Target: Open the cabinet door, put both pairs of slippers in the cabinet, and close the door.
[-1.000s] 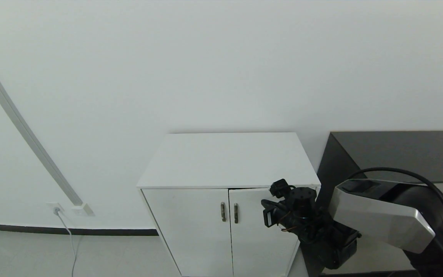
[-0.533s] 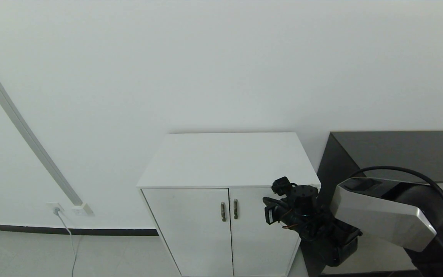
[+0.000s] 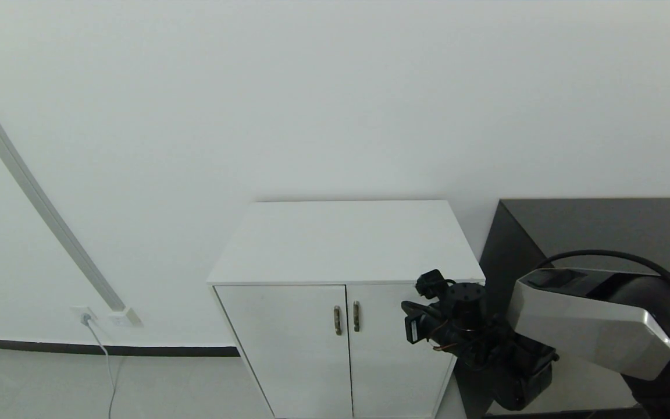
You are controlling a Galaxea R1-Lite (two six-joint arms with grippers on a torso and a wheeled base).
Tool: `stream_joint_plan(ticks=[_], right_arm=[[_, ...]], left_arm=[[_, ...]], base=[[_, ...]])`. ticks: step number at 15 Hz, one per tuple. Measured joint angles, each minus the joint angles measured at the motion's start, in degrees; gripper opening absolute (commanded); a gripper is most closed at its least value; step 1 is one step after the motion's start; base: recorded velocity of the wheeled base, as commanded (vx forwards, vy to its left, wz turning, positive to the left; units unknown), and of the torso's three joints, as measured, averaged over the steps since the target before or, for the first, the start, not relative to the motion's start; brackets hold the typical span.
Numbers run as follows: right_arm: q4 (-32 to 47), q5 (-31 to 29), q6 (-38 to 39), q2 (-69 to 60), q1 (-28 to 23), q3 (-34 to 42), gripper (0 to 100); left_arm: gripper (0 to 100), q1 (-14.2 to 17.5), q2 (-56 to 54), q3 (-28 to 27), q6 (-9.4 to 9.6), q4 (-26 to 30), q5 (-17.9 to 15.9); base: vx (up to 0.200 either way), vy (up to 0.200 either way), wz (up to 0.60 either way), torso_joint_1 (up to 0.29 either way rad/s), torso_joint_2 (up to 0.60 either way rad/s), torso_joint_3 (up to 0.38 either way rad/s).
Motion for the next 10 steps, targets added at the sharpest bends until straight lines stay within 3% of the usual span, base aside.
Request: stream_joint_plan(ticks=[5,10], right_arm=[[-9.85,-0.1,-0.04,-4.3,-1.05,11.67,0],[-15.03,-0.1,-0.06,-9.46,-7.78,21.48,0]], left_arm=[[0,0.0,0.0,0.0,0.06,0.0,-0.01],[0,0.0,0.0,0.0,0.12,-0.02,-0.01]], base=[[0.0,0.0,0.0,0.0,0.0,0.0],[0.0,0.0,0.0,0.0,0.0,0.0]])
